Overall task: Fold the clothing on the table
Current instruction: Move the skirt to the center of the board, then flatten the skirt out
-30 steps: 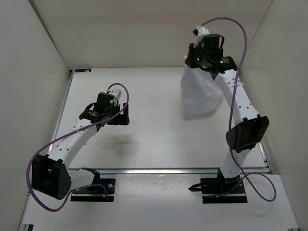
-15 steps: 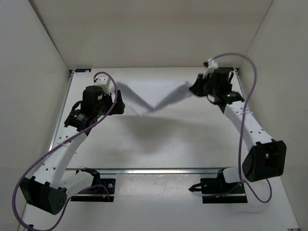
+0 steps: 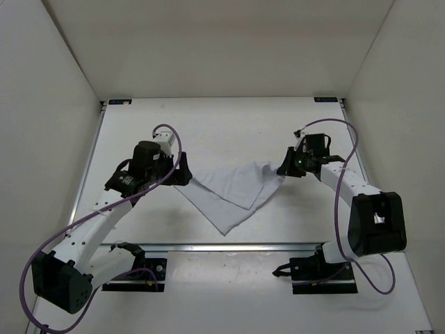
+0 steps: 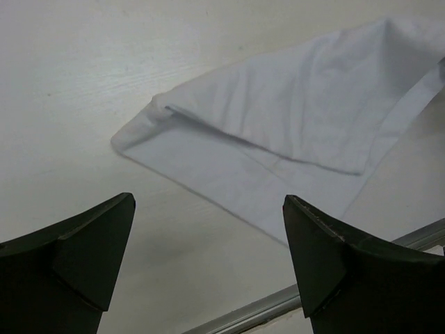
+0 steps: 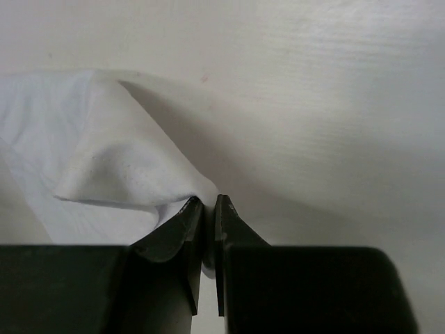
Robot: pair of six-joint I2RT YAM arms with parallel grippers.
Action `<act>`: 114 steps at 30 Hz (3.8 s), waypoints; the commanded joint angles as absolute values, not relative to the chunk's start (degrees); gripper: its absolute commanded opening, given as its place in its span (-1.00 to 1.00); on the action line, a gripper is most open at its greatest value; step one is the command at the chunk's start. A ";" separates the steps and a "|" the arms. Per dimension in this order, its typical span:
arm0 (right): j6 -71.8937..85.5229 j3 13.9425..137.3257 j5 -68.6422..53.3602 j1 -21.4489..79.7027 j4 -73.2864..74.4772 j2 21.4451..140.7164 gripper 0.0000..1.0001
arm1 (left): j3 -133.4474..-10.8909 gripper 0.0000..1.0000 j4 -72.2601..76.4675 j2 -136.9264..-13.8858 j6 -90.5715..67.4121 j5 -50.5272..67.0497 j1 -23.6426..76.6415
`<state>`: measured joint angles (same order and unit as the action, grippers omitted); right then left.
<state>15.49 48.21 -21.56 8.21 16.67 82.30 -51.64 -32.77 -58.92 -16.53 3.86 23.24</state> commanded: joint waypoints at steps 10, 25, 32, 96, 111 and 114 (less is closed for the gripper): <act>15.38 54.86 -17.67 4.47 20.74 81.13 0.83 | -45.27 0.97 -27.26 -64.41 -19.07 4.28 18.56; 27.42 40.71 -17.32 23.28 21.37 69.61 0.52 | -46.50 0.65 -14.78 -82.61 -18.72 14.23 15.30; 30.15 40.51 -16.88 30.23 19.42 73.82 0.61 | -48.42 0.59 -11.34 -89.73 -18.63 18.02 12.66; 42.71 35.59 -21.45 39.28 29.96 76.72 0.13 | -41.13 -1.00 -11.34 -89.56 -24.96 16.09 23.55; 41.15 38.39 -13.46 33.67 31.46 76.82 -1.00 | -40.70 -1.00 -13.53 -86.84 -24.78 16.00 21.62; 36.76 41.56 -13.27 24.54 32.52 74.71 -1.00 | -40.61 -1.00 -14.41 -85.26 -25.14 16.52 21.53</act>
<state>41.04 37.23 -17.89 30.52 31.14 77.65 -41.25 -12.58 -89.06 -25.58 17.96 22.09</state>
